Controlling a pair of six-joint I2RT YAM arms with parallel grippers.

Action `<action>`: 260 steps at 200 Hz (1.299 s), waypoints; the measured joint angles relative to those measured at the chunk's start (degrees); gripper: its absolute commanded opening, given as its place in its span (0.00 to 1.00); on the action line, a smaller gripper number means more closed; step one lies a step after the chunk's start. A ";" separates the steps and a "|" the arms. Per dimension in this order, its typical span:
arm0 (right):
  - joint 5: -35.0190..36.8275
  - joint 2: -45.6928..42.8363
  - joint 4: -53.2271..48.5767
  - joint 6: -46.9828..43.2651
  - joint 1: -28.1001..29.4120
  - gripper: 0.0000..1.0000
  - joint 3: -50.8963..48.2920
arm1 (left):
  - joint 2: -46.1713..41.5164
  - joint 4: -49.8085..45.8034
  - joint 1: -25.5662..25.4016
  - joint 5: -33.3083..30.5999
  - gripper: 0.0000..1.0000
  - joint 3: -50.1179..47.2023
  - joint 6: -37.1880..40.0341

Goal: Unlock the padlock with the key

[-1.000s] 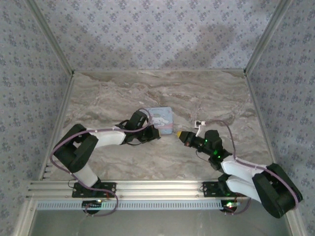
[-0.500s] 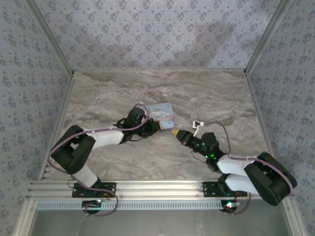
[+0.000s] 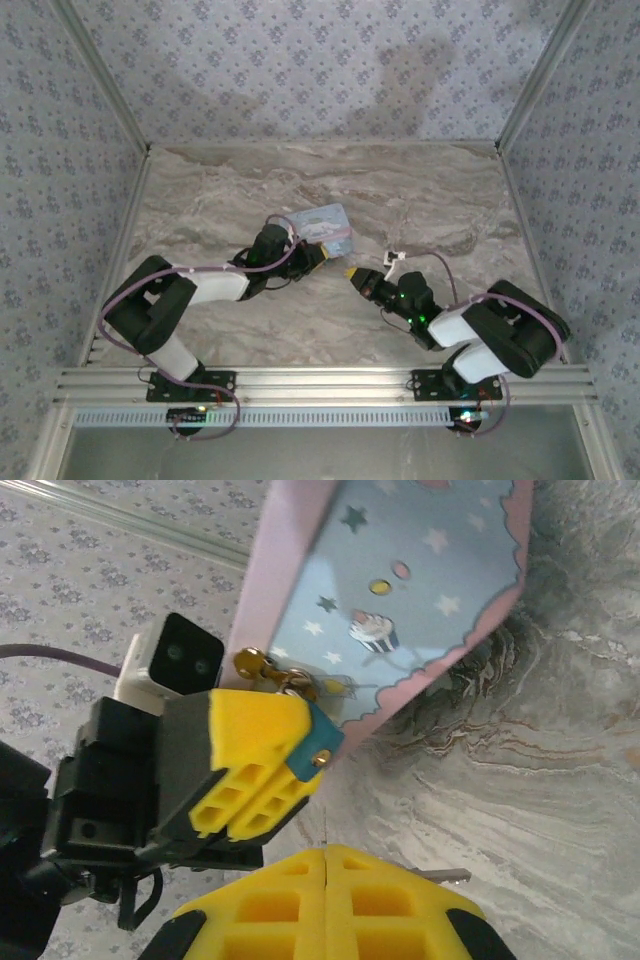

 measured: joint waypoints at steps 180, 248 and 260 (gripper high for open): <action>-0.50 3.30 6.38 0.83 -0.42 0.00 3.15 | 0.59 15.50 0.00 -0.02 0.00 -4.00 -9.86; -0.68 3.30 6.38 1.05 -1.36 0.00 3.32 | 0.81 18.16 0.00 -0.02 0.00 -4.61 -11.85; -0.72 3.30 6.40 1.05 -1.42 0.00 3.41 | 0.81 18.51 0.00 -0.02 0.00 -4.76 -12.00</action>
